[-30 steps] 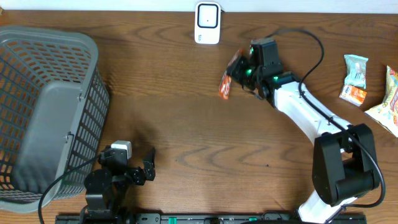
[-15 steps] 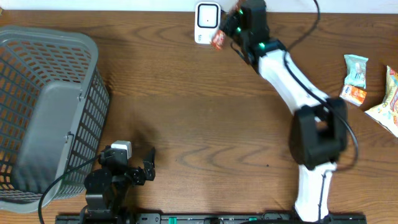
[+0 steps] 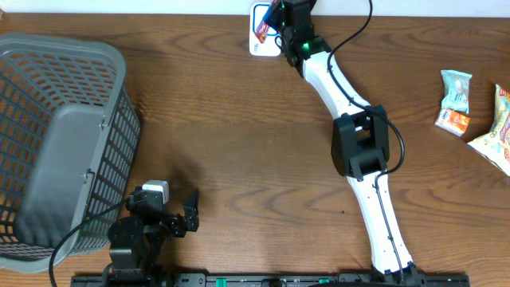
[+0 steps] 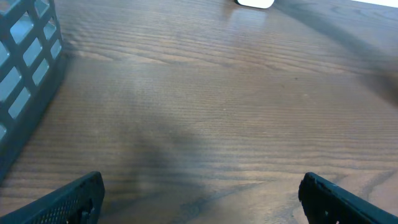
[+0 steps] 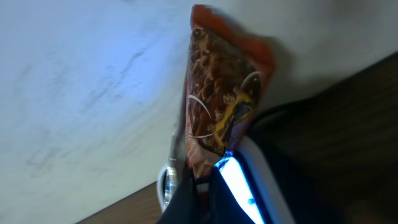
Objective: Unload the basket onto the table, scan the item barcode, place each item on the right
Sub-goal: 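Raise the candy bar to the white scanner with the right gripper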
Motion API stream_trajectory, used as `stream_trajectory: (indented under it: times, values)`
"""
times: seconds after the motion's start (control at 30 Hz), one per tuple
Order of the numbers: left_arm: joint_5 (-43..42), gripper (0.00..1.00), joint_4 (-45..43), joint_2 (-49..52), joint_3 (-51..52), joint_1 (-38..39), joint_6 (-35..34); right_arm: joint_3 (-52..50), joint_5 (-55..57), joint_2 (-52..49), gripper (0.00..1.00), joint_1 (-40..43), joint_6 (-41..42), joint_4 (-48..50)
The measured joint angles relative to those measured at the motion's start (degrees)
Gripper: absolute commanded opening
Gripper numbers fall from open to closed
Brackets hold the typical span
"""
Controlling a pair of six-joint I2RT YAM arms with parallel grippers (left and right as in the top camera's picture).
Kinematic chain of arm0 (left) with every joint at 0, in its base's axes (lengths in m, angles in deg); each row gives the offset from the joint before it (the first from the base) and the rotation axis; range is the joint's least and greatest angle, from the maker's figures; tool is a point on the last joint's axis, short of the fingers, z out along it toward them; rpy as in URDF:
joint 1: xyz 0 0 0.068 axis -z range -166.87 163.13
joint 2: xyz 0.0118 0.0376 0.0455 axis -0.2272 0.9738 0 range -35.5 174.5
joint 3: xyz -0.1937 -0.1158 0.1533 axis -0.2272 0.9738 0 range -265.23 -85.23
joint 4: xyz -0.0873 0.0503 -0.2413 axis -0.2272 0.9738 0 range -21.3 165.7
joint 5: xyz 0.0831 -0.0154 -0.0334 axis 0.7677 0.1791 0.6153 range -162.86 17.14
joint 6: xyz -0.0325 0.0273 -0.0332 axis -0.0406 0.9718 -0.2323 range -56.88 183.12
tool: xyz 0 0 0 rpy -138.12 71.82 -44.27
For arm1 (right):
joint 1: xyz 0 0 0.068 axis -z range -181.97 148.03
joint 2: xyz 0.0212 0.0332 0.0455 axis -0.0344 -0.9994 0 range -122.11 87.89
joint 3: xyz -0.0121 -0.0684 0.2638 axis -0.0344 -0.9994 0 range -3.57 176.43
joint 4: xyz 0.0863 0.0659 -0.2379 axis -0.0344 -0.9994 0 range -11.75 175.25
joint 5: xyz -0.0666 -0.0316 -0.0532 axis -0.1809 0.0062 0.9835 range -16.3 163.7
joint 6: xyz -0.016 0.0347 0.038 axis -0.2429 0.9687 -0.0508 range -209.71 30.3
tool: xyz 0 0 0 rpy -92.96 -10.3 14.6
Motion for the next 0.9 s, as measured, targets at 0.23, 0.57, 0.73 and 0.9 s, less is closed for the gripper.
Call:
stream_trajectory:
  times: [0.23, 0.57, 0.73, 0.9]
  values:
    - [0.00, 1.00, 0.00, 0.00, 0.00, 0.00, 0.00, 5.64, 1.77, -0.24, 0.02, 0.04, 0.07, -9.81]
    - [0.00, 1.00, -0.02, 0.00, 0.00, 0.00, 0.00, 29.49, 3.67, -0.20, 0.01, 2.29, -0.17, -49.99]
    - [0.00, 1.00, 0.00, 0.00, 0.00, 0.00, 0.00, 35.63, 4.81, -0.13, 0.16, 6.16, -1.86, -66.58]
    - [0.00, 1.00, 0.00, 0.00, 0.00, 0.00, 0.00, 32.22, 2.10, -0.07, 0.54, 9.07, -6.75, -69.48]
